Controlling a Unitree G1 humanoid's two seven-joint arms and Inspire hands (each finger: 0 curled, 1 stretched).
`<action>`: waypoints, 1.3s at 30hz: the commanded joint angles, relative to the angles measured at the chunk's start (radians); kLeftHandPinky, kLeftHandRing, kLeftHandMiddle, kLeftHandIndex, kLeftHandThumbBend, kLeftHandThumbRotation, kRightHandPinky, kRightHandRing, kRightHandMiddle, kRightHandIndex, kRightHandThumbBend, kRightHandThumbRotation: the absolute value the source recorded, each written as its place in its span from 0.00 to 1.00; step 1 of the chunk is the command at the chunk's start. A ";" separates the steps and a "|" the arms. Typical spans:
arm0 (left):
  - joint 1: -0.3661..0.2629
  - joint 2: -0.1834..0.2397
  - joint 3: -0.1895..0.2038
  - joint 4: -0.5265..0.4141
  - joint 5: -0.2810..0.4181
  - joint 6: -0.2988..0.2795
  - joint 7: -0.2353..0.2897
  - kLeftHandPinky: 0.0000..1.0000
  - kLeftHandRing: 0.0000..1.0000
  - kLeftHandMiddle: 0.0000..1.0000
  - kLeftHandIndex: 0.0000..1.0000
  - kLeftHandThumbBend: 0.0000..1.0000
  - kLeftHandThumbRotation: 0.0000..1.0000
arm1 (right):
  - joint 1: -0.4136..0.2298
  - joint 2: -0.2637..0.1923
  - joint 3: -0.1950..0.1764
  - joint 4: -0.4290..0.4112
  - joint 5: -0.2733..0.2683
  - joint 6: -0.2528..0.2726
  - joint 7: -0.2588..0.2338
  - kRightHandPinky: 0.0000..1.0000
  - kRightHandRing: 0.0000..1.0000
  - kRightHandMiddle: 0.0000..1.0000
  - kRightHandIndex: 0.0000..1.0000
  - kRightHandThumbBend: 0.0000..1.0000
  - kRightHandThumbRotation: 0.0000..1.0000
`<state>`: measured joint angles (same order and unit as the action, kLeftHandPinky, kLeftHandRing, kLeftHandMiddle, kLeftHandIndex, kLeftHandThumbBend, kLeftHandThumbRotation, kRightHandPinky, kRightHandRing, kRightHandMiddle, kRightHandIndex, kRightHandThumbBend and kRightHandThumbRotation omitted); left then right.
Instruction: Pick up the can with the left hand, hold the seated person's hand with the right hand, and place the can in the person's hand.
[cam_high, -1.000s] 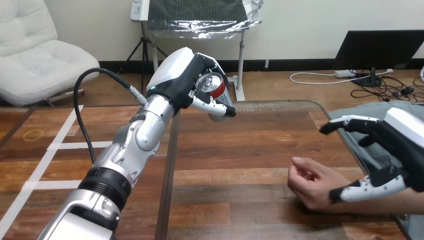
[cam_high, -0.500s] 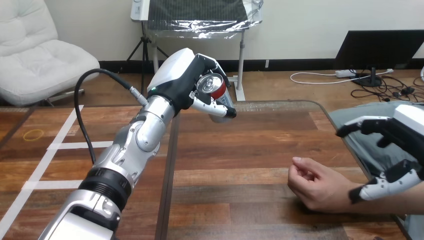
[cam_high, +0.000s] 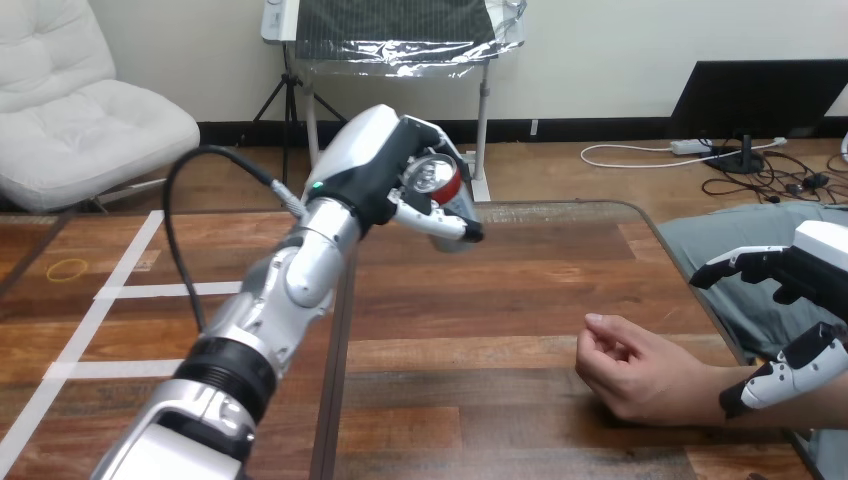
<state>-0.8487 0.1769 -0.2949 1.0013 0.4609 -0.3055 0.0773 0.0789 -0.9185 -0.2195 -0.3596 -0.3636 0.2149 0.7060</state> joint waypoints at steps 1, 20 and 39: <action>-0.133 -0.023 0.018 0.005 -0.015 -0.039 0.037 0.33 0.39 0.47 0.48 0.68 0.00 | -0.088 -0.063 0.029 0.029 -0.023 -0.021 0.011 0.83 0.91 0.91 0.84 0.88 0.00; -0.198 -0.096 0.017 0.067 -0.011 -0.020 0.053 0.36 0.41 0.47 0.48 0.69 0.00 | -0.134 -0.090 0.083 0.092 -0.089 -0.038 0.033 0.88 0.93 0.93 0.86 0.86 0.00; -0.277 -0.163 0.002 0.139 0.016 -0.007 0.075 0.39 0.43 0.48 0.49 0.70 0.00 | -0.150 -0.093 0.107 0.126 -0.106 -0.073 0.042 0.88 0.94 0.93 0.87 0.85 0.03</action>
<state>-0.9391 0.0414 -0.3002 1.1260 0.4817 -0.3071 0.1024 0.0301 -0.9576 -0.1176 -0.2300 -0.4565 0.1689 0.7563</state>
